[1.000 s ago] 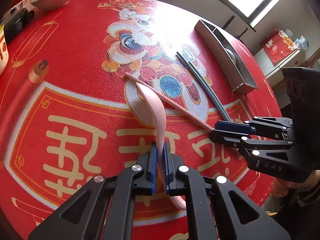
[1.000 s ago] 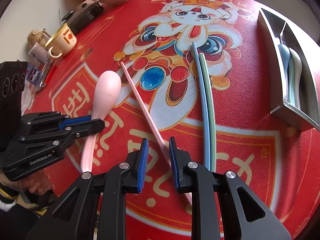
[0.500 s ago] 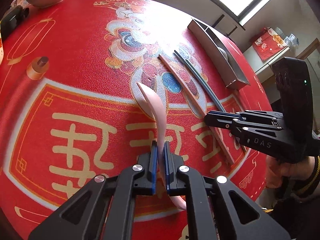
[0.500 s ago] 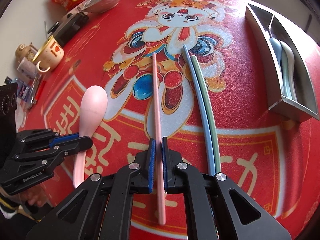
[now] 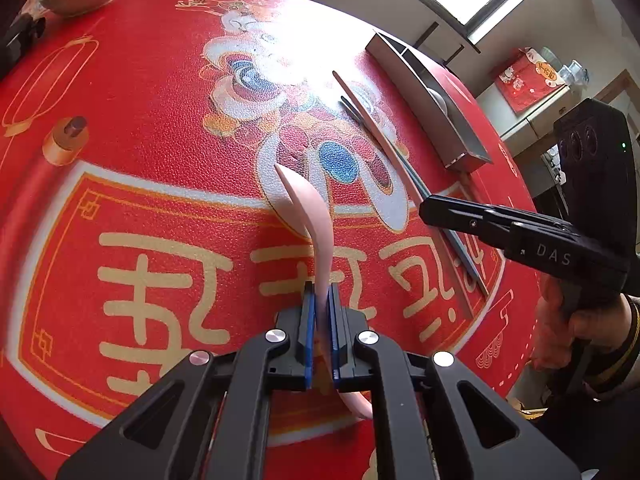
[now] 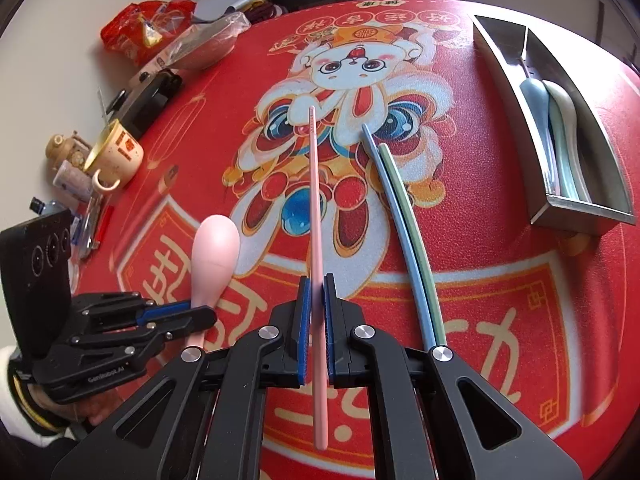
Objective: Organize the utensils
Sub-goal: 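Close the right gripper on the pink chopstick while the left gripper holds the pink spoon, then lower the pink chopstick into the steel tray and open the right gripper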
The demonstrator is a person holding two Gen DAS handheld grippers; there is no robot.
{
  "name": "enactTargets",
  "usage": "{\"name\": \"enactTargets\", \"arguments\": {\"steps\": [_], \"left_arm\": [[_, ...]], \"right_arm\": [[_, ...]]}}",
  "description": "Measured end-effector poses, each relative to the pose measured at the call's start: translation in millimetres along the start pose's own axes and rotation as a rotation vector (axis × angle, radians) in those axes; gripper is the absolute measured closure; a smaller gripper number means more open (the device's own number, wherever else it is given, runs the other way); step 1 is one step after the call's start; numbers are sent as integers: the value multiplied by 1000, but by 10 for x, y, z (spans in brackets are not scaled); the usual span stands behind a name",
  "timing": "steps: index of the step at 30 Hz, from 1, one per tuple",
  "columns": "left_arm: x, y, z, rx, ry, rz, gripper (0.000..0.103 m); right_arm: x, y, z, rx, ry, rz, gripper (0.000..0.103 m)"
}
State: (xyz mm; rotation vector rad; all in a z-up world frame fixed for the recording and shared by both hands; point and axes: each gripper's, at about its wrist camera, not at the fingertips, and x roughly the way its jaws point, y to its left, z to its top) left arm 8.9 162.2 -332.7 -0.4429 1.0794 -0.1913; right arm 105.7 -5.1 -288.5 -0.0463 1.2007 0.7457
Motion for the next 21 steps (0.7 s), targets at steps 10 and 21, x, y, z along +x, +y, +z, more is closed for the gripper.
{"name": "enactTargets", "arguments": {"steps": [10,21], "left_arm": [[1,28,19,3,5,-8,95],[-1,24,14,-8,-3,1,95]], "right_arm": [[-344,-350,347,105,-141,-36,97],[-509,-1224,981,228,-217,-164,97]]}}
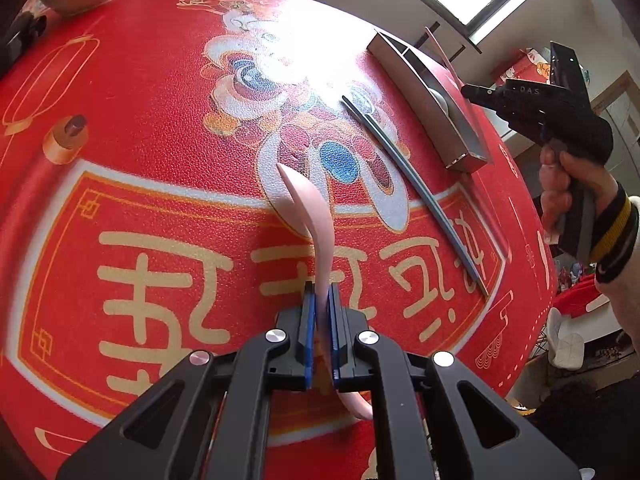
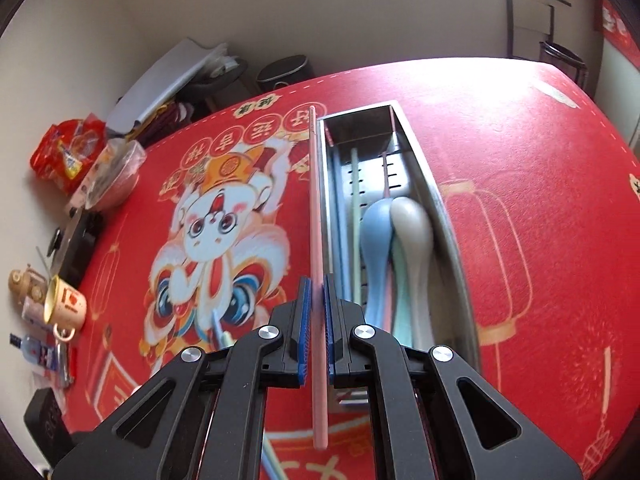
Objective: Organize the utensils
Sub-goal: 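Lower the pink chopstick into the steel tray and open the right gripper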
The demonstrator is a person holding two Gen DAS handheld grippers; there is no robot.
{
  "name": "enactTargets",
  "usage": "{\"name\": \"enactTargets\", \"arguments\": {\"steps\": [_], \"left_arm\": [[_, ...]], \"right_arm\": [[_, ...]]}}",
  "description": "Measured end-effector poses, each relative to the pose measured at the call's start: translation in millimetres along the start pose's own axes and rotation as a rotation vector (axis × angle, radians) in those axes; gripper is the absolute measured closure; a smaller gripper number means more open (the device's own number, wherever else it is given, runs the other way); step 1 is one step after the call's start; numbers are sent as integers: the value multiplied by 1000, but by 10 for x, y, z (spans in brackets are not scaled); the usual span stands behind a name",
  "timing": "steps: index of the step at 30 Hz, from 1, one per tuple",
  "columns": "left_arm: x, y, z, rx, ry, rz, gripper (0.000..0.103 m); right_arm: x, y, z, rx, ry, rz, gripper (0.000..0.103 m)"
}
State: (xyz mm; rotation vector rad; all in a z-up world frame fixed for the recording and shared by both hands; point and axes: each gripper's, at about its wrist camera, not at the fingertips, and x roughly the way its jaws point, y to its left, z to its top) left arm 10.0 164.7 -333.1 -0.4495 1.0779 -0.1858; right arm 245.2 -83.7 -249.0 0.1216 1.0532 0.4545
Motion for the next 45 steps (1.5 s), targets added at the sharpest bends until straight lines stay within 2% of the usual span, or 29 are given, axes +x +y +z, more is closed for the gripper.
{"name": "enactTargets", "arguments": {"steps": [7,20,28,32,33,35,36,37,40,45], "left_arm": [[-6,-4,-24,-35,-12,17,95],[-26,-21,-31,-103,-25,56,95],[-7,-36,4,-128,-25,65,97],[12,-35,52,-137,-21,60,97],[13,-29,69,-142,-21,55,97],[22,-33,98,-151,-24,44,97],[22,-42,113,-156,-30,35,97],[18,-53,135,-159,-38,23,97],[6,-110,221,-161,-59,-6,97],[17,-252,418,-170,-87,-66,97]], "right_arm": [[354,-229,170,32,72,-37,97],[685,-273,252,82,152,13,97],[580,-240,246,55,144,24,95],[408,-192,206,-14,110,-26,94],[357,-174,185,-37,100,-33,92],[251,-169,143,-61,79,-39,76],[193,-178,121,-65,65,-40,55],[126,-191,99,-67,45,-40,47],[-11,-225,50,-78,27,-40,47],[-209,-316,-30,-80,-2,-35,38]]}}
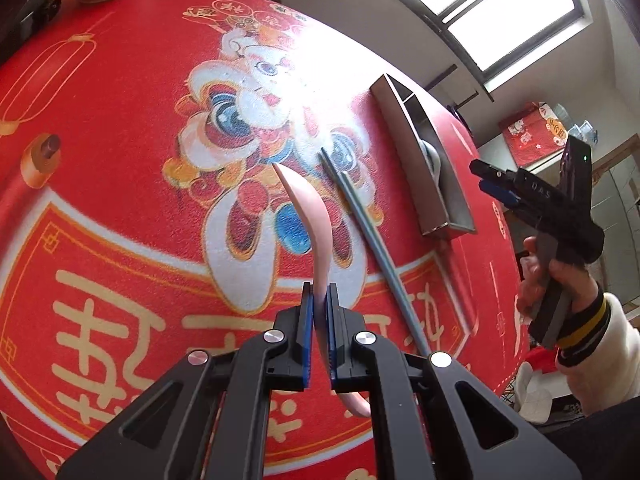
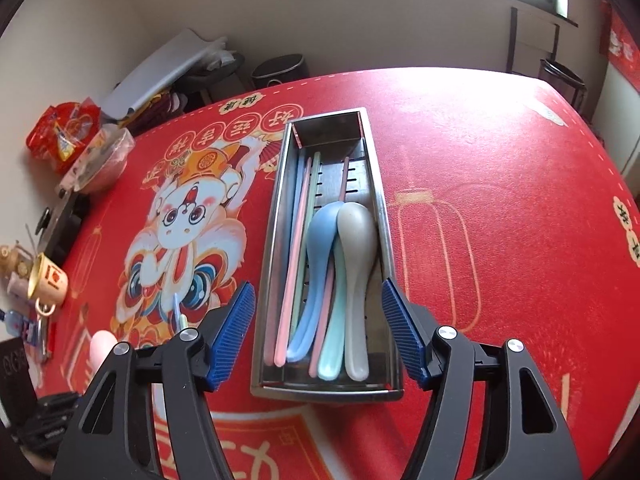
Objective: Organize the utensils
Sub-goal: 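Lower the pink chopstick into the steel tray and open the right gripper, then carry the pink spoon into the steel tray and open the left gripper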
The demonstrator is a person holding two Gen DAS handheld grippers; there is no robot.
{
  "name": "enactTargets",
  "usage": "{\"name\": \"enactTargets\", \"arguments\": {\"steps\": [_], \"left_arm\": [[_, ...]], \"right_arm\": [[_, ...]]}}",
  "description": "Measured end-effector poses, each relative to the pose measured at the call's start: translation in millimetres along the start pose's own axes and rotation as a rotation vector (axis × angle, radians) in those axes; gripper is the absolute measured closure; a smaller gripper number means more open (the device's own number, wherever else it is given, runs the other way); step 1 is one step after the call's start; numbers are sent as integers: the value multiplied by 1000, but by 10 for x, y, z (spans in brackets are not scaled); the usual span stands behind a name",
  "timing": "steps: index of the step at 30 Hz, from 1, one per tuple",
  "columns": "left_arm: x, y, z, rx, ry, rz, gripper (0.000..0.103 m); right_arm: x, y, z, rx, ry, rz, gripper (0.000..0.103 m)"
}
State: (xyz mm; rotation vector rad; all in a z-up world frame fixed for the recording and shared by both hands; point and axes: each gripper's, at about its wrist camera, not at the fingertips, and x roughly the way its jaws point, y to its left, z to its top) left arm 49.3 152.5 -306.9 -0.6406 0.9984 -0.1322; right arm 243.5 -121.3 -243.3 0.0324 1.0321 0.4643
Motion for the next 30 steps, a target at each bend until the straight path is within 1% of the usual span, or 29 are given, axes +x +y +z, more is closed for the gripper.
{"name": "enactTargets", "arguments": {"steps": [5,6,7,15,20,25,30], "left_arm": [[159,-272,189,17,5,-63,97],[207,-339,225,29,9,-70,97],[259,-413,262,42,14,-79,97],[759,-1026,483,103,41,-155,97],[1115,-1373,706,109,58,-205,97],[1500,-1609,937,118,97,-199,97],[1806,-1689,1104,107,150,-181,97]], "right_arm": [[-62,-191,-67,43,15,14,30],[-65,-235,-76,50,22,18,20],[-77,-281,-87,58,22,17,16],[-237,-659,-171,98,9,8,16],[-355,-925,-212,130,-1,-3,16],[-476,-1207,-276,165,-10,-19,16],[-572,-1482,-339,209,-15,-42,16]]}}
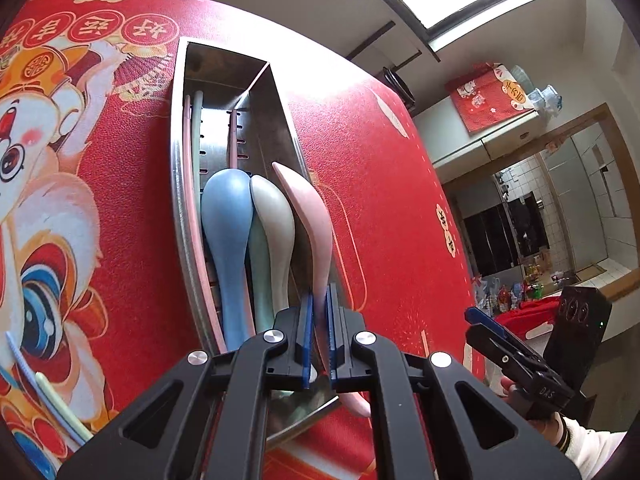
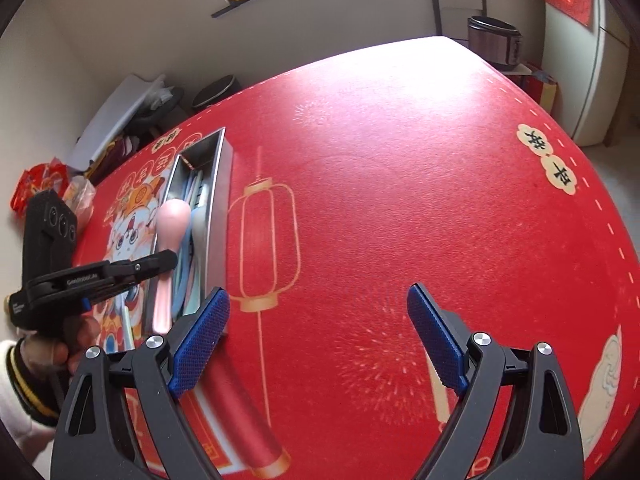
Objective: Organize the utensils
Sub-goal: 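Carry the pink spoon into the steel tray and open the left gripper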
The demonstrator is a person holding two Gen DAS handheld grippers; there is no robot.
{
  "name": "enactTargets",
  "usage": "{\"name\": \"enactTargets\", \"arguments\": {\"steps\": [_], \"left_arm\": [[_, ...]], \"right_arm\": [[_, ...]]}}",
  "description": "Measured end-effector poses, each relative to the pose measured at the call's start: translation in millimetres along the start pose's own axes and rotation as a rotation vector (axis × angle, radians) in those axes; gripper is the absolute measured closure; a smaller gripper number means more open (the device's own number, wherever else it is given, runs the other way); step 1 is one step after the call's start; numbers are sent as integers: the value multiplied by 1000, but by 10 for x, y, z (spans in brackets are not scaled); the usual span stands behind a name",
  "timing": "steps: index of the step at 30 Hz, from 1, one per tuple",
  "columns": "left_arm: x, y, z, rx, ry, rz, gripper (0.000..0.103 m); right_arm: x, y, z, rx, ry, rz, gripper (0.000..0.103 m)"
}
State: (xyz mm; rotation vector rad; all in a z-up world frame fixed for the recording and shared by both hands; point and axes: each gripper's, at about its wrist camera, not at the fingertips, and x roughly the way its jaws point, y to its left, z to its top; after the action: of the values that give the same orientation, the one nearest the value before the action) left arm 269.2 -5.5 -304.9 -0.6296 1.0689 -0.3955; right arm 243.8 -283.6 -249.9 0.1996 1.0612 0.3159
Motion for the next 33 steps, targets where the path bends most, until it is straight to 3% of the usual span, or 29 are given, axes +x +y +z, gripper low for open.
{"name": "enactTargets", "arguments": {"steps": [8,17,24,29,33], "left_arm": [[223,2,122,-14,41,22,97],[262,-56,194,27,75,89,95],[47,-144,188,94,49,124,88],[-202,-297,97,189,32,206,87],[-404,-295,15,203,27,256,87]], "right_arm": [[-79,-289,21,41,-15,-18,16],[-89,-263,22,36,-13,1,16],[-107,-134,8,18,-17,21,16],[-122,19,-22,-2,-21,43,16],[-90,216,-69,-28,-8,59,16]]}}
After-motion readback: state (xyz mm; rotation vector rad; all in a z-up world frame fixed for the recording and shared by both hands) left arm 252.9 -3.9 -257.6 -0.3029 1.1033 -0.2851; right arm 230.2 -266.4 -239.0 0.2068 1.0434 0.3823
